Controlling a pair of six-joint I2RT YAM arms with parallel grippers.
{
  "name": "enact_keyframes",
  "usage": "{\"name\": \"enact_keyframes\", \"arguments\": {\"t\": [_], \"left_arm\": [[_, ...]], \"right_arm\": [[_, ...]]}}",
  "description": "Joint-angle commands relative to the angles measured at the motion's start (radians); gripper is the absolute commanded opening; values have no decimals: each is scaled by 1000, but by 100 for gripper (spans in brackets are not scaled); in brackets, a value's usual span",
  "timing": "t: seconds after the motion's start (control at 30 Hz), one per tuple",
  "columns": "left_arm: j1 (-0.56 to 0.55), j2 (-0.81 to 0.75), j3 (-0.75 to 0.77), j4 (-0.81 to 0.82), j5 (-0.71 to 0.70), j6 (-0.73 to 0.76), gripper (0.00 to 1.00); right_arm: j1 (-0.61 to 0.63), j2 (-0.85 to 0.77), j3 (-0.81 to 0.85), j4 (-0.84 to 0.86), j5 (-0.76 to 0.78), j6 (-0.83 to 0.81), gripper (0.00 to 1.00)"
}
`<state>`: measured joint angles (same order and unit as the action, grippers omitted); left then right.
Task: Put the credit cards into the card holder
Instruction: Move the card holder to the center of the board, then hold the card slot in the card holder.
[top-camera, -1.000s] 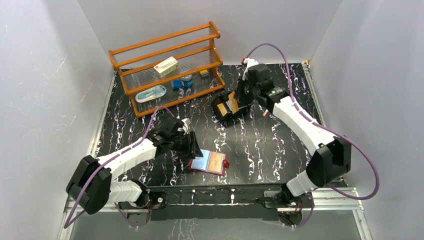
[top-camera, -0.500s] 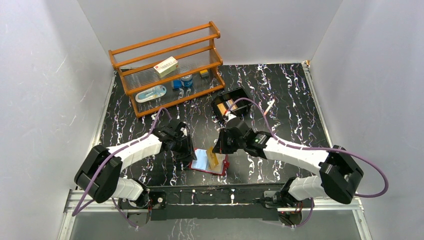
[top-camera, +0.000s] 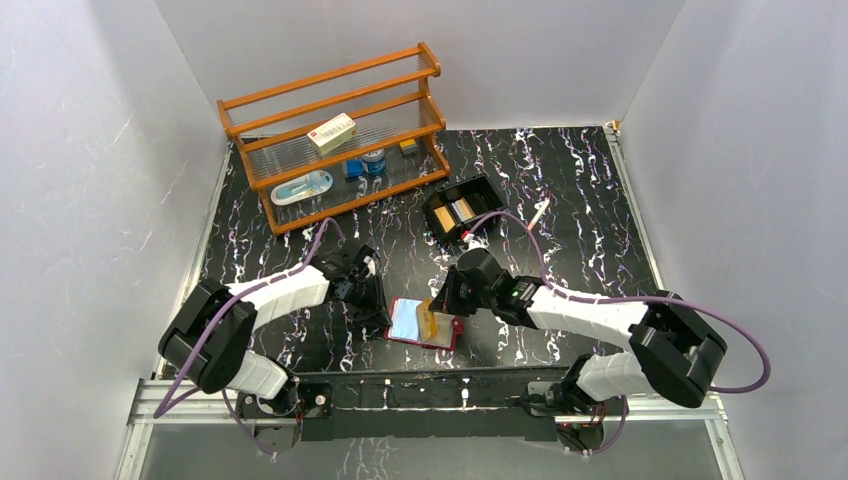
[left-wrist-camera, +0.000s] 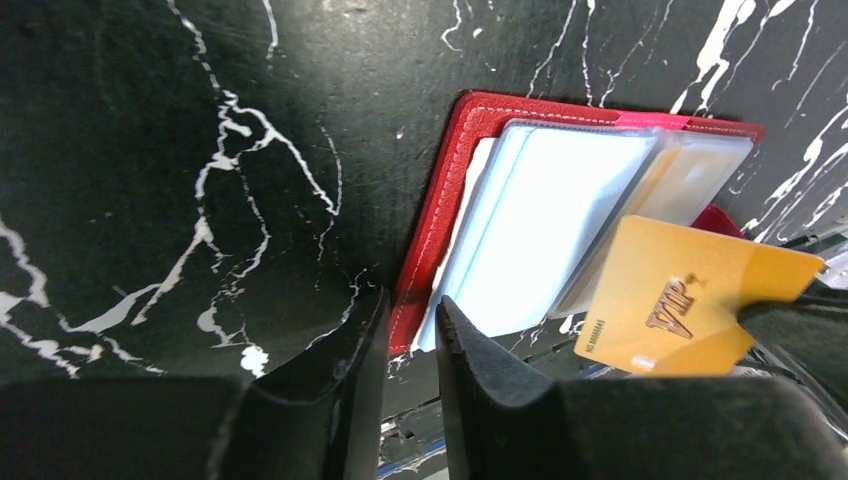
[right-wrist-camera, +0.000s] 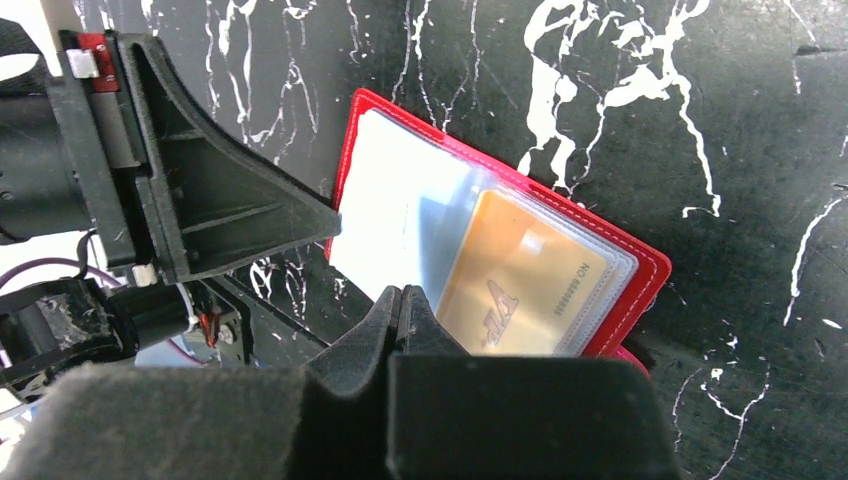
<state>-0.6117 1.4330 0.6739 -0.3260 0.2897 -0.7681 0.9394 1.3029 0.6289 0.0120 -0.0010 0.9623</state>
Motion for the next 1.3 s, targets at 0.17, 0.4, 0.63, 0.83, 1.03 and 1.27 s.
{"name": "enact_keyframes", "arguments": {"t": [0.17, 0.4, 0.63, 0.83, 1.03, 1.27], "left_arm": [[-8, -16, -82, 84, 143, -75, 15], [-9, -16, -136, 230, 276, -140, 15], [-8, -60, -122, 193, 219, -140, 18], [-8, -85, -81, 159, 181, -103, 20], [-8, -75, -83, 188, 180, -96, 20], [-9, -15, -94, 213, 183, -84, 20]], "right_arm": [[-61, 1, -22, 53, 5, -60, 0], [-121, -32, -29, 68, -71, -105, 0], [-120, -94, -86, 100, -111, -42, 0], [-120, -122, -148, 157, -106, -30, 0], [-121, -125, -177, 207, -96, -45, 0], [-124, -104, -184, 240, -106, -28, 0]]}}
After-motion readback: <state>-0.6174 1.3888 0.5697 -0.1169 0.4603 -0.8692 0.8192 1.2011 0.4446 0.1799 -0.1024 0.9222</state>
